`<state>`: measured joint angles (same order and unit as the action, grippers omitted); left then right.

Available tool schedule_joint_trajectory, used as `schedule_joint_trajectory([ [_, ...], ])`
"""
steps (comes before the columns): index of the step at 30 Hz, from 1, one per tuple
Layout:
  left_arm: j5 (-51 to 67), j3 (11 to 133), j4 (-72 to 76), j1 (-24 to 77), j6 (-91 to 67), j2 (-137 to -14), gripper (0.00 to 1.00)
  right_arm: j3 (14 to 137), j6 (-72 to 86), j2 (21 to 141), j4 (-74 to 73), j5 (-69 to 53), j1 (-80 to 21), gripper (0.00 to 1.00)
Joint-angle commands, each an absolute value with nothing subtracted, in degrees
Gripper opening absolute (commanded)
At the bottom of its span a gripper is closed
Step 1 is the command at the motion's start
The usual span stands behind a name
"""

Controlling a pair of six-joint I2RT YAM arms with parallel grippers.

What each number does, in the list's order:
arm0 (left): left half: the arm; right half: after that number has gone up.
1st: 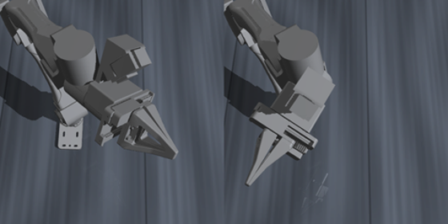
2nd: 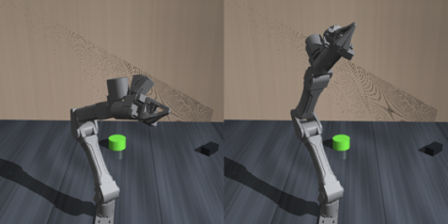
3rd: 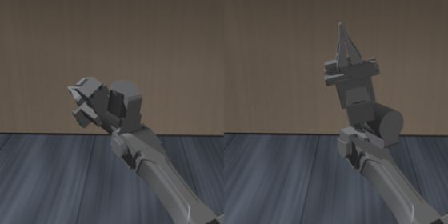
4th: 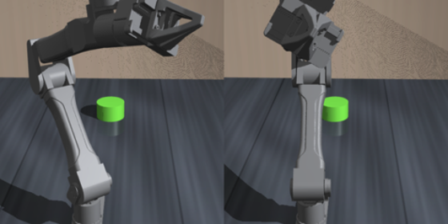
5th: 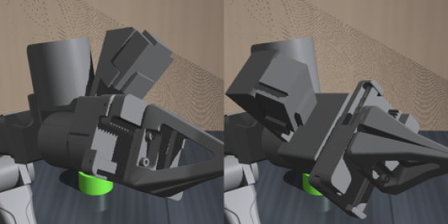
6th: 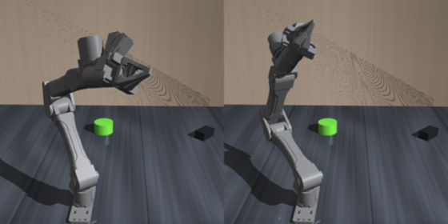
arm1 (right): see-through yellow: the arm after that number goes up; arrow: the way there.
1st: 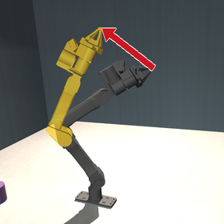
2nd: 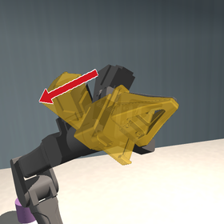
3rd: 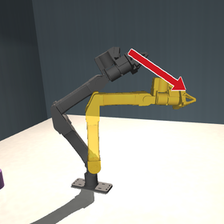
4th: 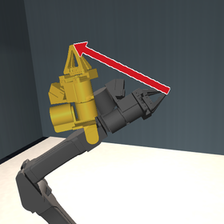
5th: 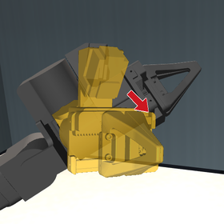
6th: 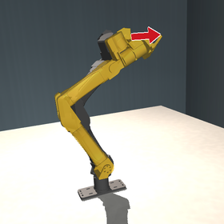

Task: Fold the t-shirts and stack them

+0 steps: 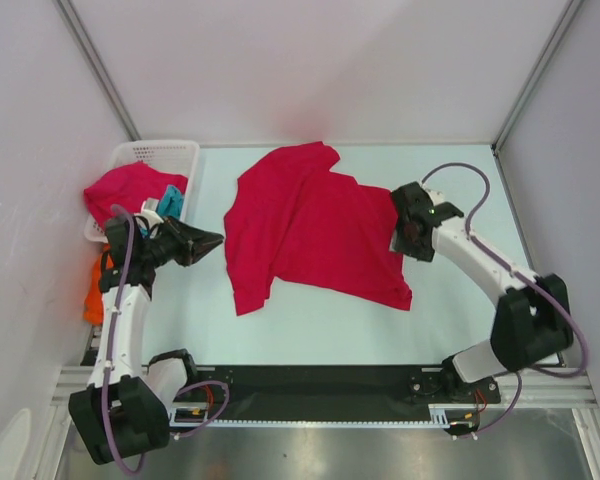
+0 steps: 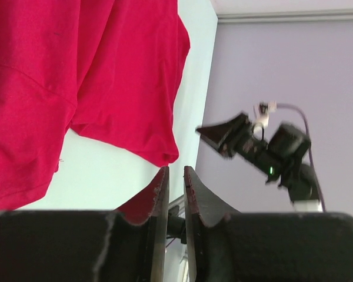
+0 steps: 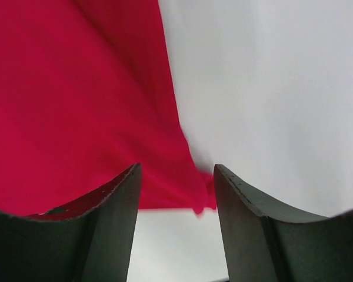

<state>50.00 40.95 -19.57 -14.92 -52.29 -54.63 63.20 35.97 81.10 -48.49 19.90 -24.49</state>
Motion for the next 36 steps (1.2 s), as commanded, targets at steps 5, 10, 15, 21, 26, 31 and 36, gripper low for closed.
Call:
schedule_joint_trajectory([
  [5,54.14,44.65,-22.85,-15.38,-47.02,-52.56,0.31,86.72,27.87,105.27,-36.83,15.03,-14.33,0.57],
  [10,53.53,43.33,-25.83,-15.38,-44.83,-48.96,0.52,105.15,26.1,119.14,-39.37,12.66,-11.87,0.57],
  [15,53.09,40.96,-27.25,-15.47,-44.03,-47.55,0.62,114.78,26.1,127.17,-42.8,10.91,-10.02,0.57],
  [21,52.65,40.25,-27.77,-15.56,-43.51,-47.2,0.62,118.48,24.96,131.65,-44.2,9.93,-8.7,0.57],
  [26,52.47,40.34,-28.12,-15.56,-43.16,-47.2,0.62,117.6,24.61,131.92,-43.6,9.76,-8.26,0.57],
  [31,52.38,40.43,-28.3,-15.56,-42.98,-47.2,0.62,117.86,25.05,133.32,-43.15,8.26,-8.17,0.56],
  [36,52.3,40.52,-28.39,-15.47,-43.15,-46.93,0.62,118.56,24.96,135.09,-43.15,7.56,-8.61,0.56],
])
